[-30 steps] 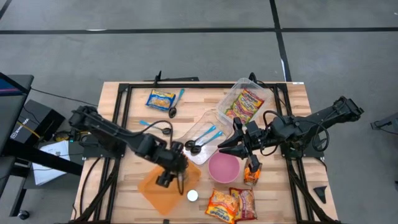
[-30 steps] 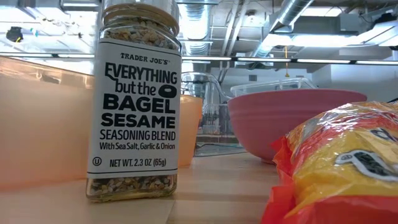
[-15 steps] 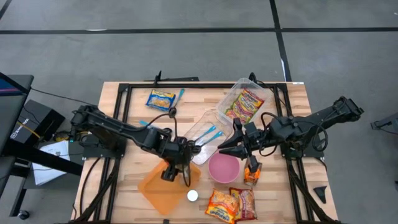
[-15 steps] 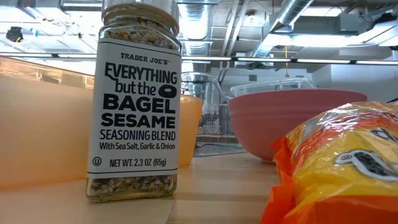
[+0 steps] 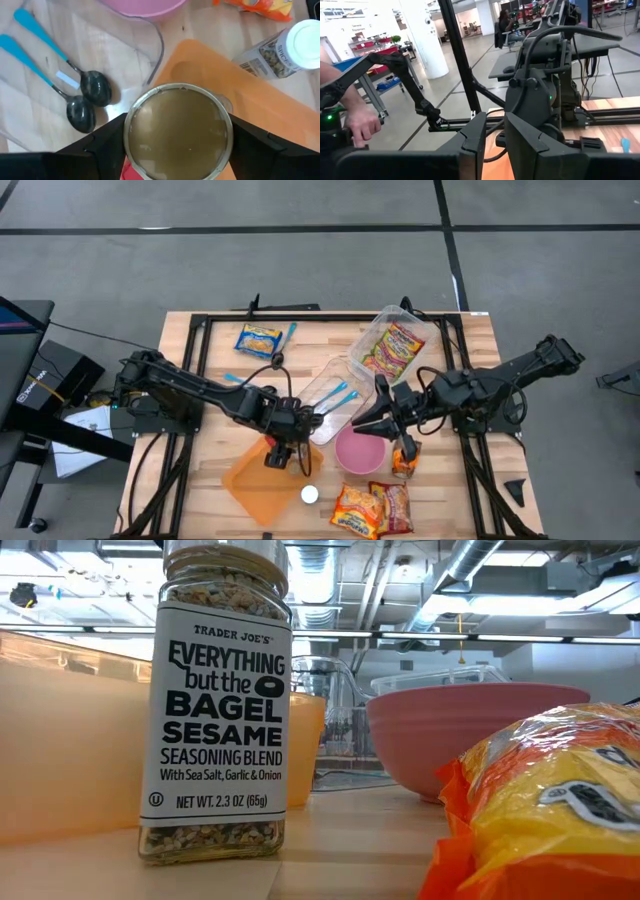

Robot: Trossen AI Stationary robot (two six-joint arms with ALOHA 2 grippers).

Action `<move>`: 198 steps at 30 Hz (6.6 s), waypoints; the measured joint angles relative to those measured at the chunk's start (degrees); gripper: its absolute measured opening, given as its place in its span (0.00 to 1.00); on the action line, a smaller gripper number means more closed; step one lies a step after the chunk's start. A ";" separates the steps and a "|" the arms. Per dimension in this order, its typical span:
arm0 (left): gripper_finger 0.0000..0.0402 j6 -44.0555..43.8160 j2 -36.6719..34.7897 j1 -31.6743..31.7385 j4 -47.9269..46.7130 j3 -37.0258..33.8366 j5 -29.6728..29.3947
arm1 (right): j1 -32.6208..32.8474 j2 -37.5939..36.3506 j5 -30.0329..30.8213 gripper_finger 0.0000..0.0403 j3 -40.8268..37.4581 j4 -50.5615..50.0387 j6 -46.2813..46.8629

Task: Pick & Place Food Item
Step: Put the gold seasoning bottle into the orange bin, then put the white seasoning bottle into the orange bin

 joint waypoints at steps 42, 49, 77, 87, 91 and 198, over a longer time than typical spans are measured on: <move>0.73 -6.12 0.00 -0.11 4.34 -5.78 -1.12 | -0.02 0.02 -1.29 0.16 0.00 -2.32 0.13; 0.75 -6.16 0.00 -0.11 4.03 -5.78 -1.15 | -0.02 0.02 -1.48 0.16 0.00 -2.31 0.13; 0.85 -6.42 -19.77 -0.24 7.49 -5.78 -2.16 | -0.02 0.04 -1.56 0.16 0.00 -2.31 0.23; 0.81 -6.58 -30.40 -0.39 9.71 -5.76 -9.20 | -0.02 0.04 -1.52 0.16 0.00 -2.19 0.61; 0.80 -6.45 -32.16 -1.31 9.65 -5.76 -9.22 | -0.02 0.04 -1.46 0.16 0.00 -1.17 1.39; 0.54 -18.42 18.12 -16.74 14.30 9.43 -7.66 | 8.15 0.35 -2.99 0.60 0.00 5.32 9.55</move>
